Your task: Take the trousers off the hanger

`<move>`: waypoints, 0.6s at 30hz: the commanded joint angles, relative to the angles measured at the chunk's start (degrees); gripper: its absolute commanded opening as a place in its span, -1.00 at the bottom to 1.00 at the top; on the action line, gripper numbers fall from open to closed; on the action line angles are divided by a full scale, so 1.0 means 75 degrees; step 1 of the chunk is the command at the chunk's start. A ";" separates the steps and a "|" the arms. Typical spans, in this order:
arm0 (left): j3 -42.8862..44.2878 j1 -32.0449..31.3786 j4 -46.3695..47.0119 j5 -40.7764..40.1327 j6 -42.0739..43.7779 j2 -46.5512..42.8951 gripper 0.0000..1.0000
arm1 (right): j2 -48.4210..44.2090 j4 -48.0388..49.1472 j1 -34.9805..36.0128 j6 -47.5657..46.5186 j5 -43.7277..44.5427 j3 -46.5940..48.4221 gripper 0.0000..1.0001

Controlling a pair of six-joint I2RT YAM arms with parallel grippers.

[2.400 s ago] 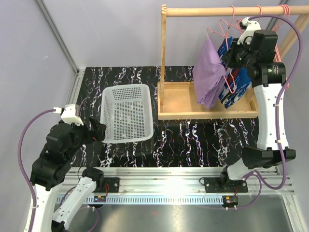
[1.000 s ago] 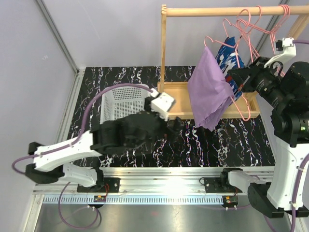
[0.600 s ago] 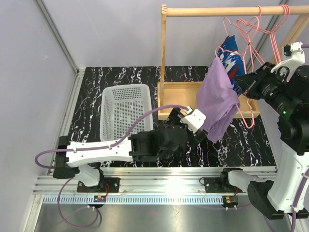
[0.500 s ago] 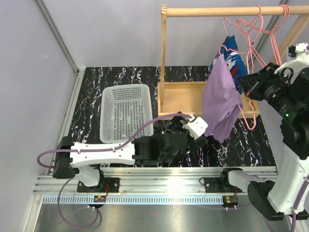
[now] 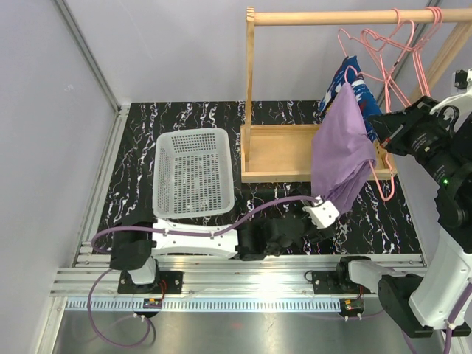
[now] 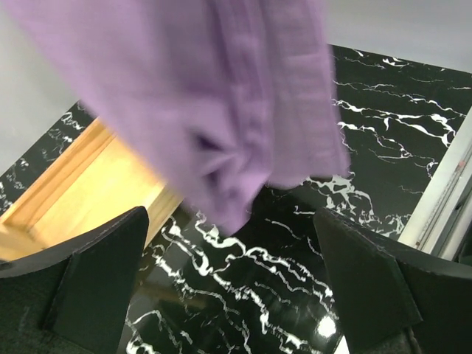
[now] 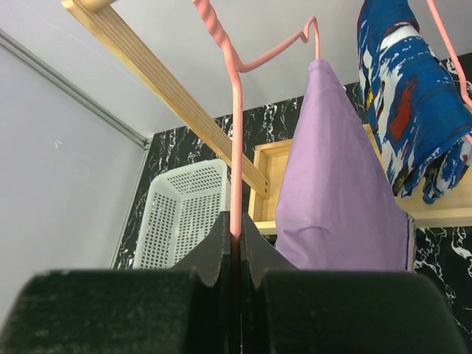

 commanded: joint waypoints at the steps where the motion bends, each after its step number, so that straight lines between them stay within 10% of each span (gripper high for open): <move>1: 0.0386 -0.0020 0.1426 -0.0209 0.0093 0.0242 0.98 | -0.0017 0.0960 0.0023 0.0223 0.0003 0.0589 -1.00; 18: 0.0480 0.0320 0.2388 -0.0715 0.0925 0.0571 0.83 | -0.0345 0.1089 0.0012 0.0129 -0.0302 0.0122 -1.00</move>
